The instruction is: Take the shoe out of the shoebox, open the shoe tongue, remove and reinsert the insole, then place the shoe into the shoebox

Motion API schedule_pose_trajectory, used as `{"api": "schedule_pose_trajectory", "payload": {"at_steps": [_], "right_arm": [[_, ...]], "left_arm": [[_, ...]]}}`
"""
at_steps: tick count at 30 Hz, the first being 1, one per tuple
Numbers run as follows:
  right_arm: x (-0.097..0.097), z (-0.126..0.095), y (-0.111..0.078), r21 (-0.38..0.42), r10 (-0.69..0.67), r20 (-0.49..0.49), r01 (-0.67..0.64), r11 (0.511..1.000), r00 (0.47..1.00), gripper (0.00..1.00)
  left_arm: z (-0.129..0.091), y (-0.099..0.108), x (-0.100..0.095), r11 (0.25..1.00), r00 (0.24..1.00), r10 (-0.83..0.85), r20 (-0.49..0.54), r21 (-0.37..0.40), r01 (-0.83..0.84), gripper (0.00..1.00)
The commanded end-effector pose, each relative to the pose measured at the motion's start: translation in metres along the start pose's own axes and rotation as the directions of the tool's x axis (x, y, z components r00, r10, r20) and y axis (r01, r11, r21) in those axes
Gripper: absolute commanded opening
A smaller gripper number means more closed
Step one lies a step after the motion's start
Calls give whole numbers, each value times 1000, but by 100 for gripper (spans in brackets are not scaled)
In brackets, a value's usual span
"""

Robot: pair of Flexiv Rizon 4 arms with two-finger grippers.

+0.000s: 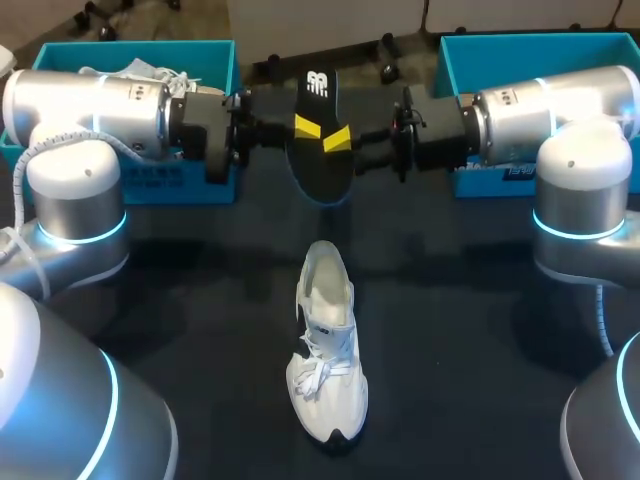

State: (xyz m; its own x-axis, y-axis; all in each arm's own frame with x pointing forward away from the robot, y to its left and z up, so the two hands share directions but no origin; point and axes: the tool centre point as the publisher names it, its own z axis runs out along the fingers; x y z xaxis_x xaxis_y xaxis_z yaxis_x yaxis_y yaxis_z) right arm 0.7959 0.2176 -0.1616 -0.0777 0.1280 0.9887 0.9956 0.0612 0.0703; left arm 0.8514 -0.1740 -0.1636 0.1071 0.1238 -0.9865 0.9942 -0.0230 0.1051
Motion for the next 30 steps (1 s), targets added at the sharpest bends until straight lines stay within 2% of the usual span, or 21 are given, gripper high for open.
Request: {"api": "schedule_pose_trajectory", "payload": {"at_steps": [1, 6, 10, 15, 17, 24, 25, 26, 27, 30], "right_arm": [[-1, 3, 2, 0, 1, -4, -1, 1000, 1000, 28], [0, 6, 5, 6, -4, -12, 4, 1000, 1000, 21], [1, 8, 7, 11, -8, -16, 8, 1000, 1000, 20], [0, 11, 9, 14, -9, -24, 10, 1000, 1000, 9], [-1, 11, 9, 10, -7, -25, 7, 1000, 1000, 0], [-3, 10, 7, -16, -17, -23, 16, 1000, 1000, 0], [-3, 9, 7, -20, -20, -21, 20, 1000, 1000, 0], [-4, 8, 7, -25, -22, -18, 22, 999, 1000, 0], [-5, 6, 7, -33, -28, -20, 27, 999, 999, 0], [-7, 0, 6, -52, -46, -15, 46, 998, 999, 0]], "left_arm": [[1, 1, 2, 1000, 1000, 5, 7, -5, -5, 0], [-1, 2, 3, 1000, 1000, 4, 10, -11, -4, 0], [0, 2, 3, 1000, 1000, 7, 11, -14, -7, 0], [1, 2, 4, 1000, 1000, 10, 11, -15, -9, 0], [1, 2, 4, 1000, 1000, 9, 12, -14, -9, 0], [2, 3, 3, 1000, 1000, -4, 10, -13, 5, 0], [0, 2, 2, 1000, 1000, -15, 5, -9, 15, 24], [-2, 0, 1, 1000, 1000, -19, -10, -14, 19, 79], [-4, -2, 0, 1000, 1000, -12, -23, -22, 11, 100], [-17, -8, 0, 999, 997, -9, -83, -52, 4, 100]]}}
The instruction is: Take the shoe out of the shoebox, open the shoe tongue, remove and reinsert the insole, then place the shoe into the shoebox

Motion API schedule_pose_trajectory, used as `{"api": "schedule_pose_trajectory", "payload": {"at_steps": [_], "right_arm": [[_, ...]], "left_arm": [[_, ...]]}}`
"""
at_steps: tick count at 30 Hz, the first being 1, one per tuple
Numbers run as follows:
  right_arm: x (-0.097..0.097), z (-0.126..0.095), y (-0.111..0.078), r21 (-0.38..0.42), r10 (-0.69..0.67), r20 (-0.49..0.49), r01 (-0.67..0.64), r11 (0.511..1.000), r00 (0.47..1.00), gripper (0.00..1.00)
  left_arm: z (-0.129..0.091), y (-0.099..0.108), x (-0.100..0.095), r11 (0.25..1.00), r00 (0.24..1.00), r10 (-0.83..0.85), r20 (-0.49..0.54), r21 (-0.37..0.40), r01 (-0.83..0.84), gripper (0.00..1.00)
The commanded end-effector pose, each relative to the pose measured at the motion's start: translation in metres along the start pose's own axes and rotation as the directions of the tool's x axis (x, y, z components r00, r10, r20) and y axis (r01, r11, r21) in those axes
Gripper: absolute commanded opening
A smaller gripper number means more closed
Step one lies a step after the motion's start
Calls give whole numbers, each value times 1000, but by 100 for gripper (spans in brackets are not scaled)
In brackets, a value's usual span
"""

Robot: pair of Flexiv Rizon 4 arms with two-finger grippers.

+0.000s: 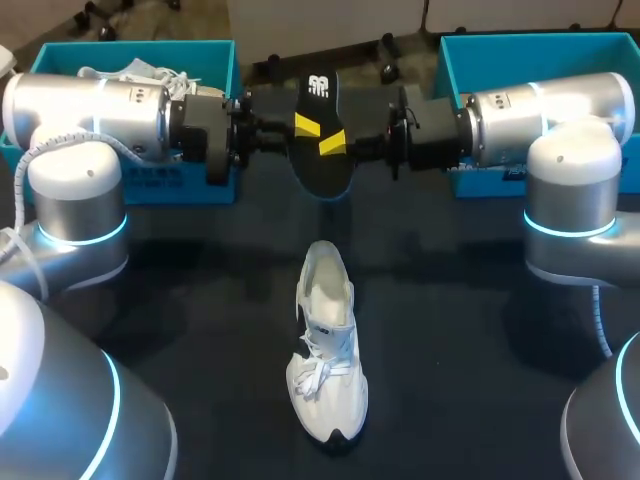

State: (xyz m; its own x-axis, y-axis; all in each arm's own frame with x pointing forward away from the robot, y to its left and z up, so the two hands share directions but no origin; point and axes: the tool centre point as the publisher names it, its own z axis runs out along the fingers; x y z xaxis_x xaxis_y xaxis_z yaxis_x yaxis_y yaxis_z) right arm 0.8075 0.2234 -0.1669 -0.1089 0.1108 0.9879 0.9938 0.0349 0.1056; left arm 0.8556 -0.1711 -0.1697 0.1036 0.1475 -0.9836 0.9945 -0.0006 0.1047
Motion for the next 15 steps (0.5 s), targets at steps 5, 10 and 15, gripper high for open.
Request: {"api": "schedule_pose_trajectory", "payload": {"at_steps": [5, 10, 15], "right_arm": [[-6, -20, -6, -48, -39, 14, 40, 998, 999, 0], [-12, -34, -4, -71, -148, 22, 149, 986, 989, 0], [-17, -42, -2, -69, -290, 9, 290, 955, 957, 0]], "left_arm": [[-47, -19, -1, 998, 989, -49, -142, -49, 42, 100], [-77, -33, 7, 987, 947, -155, -280, -13, 158, 100], [-96, -52, 14, 943, 853, -304, -425, -9, 331, 100]]}}
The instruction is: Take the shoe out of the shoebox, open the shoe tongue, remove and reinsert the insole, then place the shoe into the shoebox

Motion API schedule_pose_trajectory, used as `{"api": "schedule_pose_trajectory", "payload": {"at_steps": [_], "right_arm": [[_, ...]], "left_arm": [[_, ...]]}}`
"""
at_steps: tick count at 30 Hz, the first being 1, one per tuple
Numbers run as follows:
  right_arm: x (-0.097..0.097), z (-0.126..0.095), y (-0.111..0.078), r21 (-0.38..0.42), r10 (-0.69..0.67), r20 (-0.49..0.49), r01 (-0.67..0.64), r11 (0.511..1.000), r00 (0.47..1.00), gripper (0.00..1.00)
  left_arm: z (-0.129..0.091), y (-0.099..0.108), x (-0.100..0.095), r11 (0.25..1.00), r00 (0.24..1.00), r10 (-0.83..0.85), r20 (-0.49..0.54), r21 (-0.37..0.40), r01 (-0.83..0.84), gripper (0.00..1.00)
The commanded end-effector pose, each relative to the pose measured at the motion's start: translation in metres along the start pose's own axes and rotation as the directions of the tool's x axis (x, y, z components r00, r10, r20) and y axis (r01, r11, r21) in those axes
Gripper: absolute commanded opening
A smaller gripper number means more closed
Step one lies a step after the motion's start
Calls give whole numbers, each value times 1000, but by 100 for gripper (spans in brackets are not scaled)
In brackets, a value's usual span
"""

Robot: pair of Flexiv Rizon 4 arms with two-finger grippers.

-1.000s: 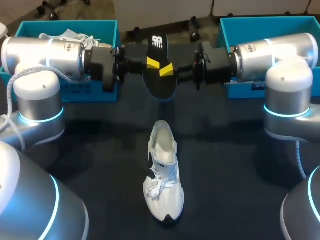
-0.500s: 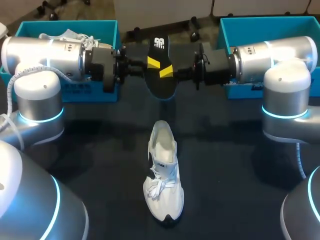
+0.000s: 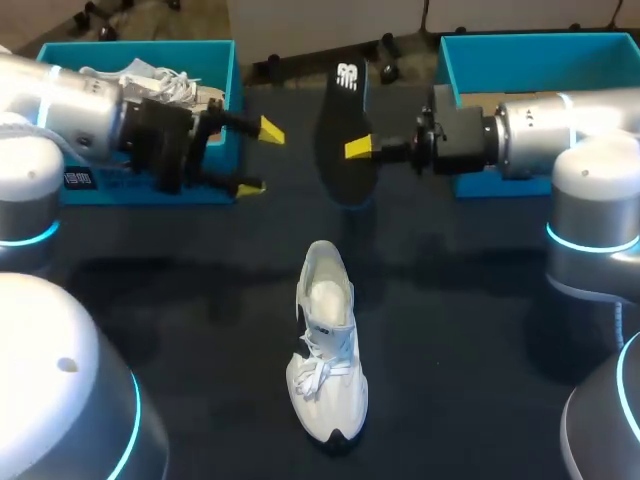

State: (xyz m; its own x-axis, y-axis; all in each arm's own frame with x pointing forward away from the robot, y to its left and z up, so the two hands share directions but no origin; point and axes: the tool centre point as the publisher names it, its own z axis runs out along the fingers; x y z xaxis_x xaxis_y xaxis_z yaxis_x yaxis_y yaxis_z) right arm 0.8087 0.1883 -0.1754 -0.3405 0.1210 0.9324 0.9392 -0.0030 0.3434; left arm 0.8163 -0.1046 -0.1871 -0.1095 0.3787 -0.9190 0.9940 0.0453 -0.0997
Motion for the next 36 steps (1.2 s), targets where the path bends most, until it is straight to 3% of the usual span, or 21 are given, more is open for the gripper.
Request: {"api": "schedule_pose_trajectory", "payload": {"at_steps": [1, 2, 17, 20, 24, 29, 36], "right_arm": [[-5, -9, -1, -8, -81, -19, 81, 997, 997, 0], [-5, -9, 1, 2, -103, -1, 103, 995, 995, 0], [-5, -9, 1, 2, -103, -1, 103, 995, 995, 0], [-7, -11, -8, 15, -157, -9, 158, 987, 987, 0], [-9, -11, -17, -5, -232, -17, 231, 973, 973, 0], [-14, -5, -29, 42, -373, -55, 375, 926, 926, 0], [-14, -5, -29, 42, -373, -55, 375, 926, 926, 0]], "left_arm": [[-35, -14, 4, 986, 957, -156, -243, 26, 167, 100], [-36, -15, 7, 985, 944, -167, -285, -1, 174, 100], [-33, -20, 10, 980, 942, -194, -276, -20, 196, 100], [-31, -32, 17, 943, 902, -325, -284, -20, 333, 100], [-30, -48, 29, 891, 840, -448, -305, -76, 447, 100], [-21, -79, 47, 774, 698, -628, -344, -186, 605, 100], [-21, -79, 47, 774, 698, -628, -344, -186, 605, 100]]}}
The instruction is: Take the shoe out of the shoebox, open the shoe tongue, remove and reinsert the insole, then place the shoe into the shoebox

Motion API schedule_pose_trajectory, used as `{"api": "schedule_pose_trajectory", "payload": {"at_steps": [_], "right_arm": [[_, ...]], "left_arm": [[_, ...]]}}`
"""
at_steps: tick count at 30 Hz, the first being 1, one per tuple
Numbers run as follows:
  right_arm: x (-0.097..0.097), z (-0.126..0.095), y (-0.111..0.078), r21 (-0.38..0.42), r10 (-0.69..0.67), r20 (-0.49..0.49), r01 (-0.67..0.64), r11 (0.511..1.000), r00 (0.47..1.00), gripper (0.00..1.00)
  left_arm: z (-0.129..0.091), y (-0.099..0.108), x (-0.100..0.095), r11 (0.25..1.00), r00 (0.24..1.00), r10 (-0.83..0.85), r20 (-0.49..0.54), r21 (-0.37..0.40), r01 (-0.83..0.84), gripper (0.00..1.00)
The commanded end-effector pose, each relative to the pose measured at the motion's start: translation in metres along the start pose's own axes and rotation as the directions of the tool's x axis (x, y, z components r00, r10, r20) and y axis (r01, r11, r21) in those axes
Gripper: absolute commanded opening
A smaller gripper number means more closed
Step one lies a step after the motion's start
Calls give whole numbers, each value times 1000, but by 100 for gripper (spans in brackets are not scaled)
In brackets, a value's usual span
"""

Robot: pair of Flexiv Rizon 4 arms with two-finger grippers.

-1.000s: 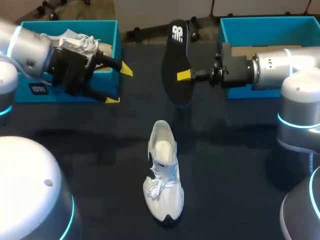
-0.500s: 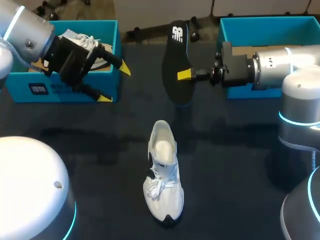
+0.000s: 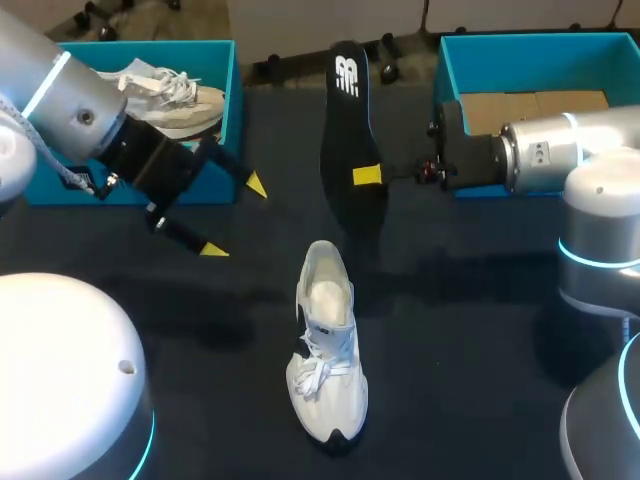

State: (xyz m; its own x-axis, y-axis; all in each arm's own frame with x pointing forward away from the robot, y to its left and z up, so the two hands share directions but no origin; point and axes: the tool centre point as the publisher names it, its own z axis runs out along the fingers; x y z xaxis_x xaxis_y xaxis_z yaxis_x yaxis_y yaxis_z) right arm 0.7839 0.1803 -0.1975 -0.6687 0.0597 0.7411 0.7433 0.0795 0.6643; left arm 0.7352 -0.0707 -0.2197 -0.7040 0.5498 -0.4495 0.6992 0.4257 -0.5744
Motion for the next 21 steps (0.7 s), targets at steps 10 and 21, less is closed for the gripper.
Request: {"api": "schedule_pose_trajectory", "payload": {"at_steps": [10, 21], "right_arm": [[-6, 11, -11, -15, -26, 8, 26, 1000, 1000, 0], [-19, 24, -31, -82, -217, -56, 212, 974, 975, 0]], "left_arm": [[10, 4, 7, 981, 981, -195, 2, -4, 195, 100], [37, 7, 25, 879, 887, -461, -16, -148, 454, 100]]}}
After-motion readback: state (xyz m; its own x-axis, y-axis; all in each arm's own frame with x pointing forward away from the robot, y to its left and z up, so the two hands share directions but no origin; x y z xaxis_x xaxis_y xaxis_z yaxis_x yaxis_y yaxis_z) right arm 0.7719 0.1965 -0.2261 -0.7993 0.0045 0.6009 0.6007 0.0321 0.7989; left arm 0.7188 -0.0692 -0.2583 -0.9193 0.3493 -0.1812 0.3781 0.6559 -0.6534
